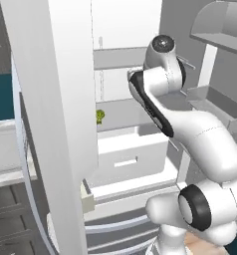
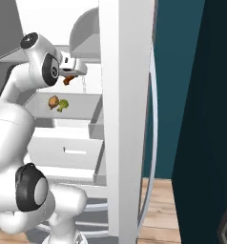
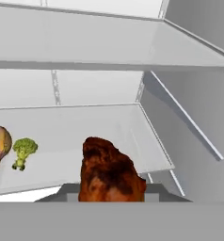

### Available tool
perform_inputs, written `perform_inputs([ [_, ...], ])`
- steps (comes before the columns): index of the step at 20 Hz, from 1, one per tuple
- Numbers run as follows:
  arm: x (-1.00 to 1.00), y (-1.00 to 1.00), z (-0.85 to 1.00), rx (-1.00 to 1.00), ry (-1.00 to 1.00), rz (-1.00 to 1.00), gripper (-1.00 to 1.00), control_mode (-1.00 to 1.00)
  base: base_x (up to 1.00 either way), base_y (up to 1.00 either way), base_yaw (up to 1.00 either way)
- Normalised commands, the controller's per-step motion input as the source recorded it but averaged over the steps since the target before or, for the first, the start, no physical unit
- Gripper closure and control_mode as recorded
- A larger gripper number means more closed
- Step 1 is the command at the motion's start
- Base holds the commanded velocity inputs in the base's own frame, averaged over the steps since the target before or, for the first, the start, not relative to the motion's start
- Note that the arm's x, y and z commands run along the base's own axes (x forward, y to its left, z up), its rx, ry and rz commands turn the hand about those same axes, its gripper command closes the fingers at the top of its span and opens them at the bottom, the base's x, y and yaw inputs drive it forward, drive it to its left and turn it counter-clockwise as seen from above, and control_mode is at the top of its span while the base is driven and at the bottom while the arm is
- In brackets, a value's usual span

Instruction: Place one broccoli and one chicken drumstick in each tupperware on the nearby counter, to pack two identical lunches.

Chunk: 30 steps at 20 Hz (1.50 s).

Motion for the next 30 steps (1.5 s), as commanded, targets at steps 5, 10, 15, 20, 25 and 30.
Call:
perform_inputs([
  [5, 0.00, 0.00, 0.00, 0.00, 0.00, 0.00, 1.00, 1.00, -0.95, 0.00, 0.10],
  [10, 0.00, 0.00, 0.00, 0.00, 0.00, 0.00, 1.00, 1.00, -1.00, 0.03, 0.09],
  [15, 0.00, 0.00, 0.00, 0.00, 0.00, 0.00, 1.00, 1.00, -1.00, 0.01, 0.09],
  [20, 0.00, 0.00, 0.00, 0.00, 0.00, 0.00, 1.00, 1.00, -0.94, 0.18, 0.06],
  [25, 0.00, 0.00, 0.00, 0.00, 0.00, 0.00, 1.00, 1.00, -0.37, 0.91, 0.00],
  [30, 0.00, 0.00, 0.00, 0.00, 0.00, 0.00, 1.00, 1.00, -0.17, 1.00, 0.00],
])
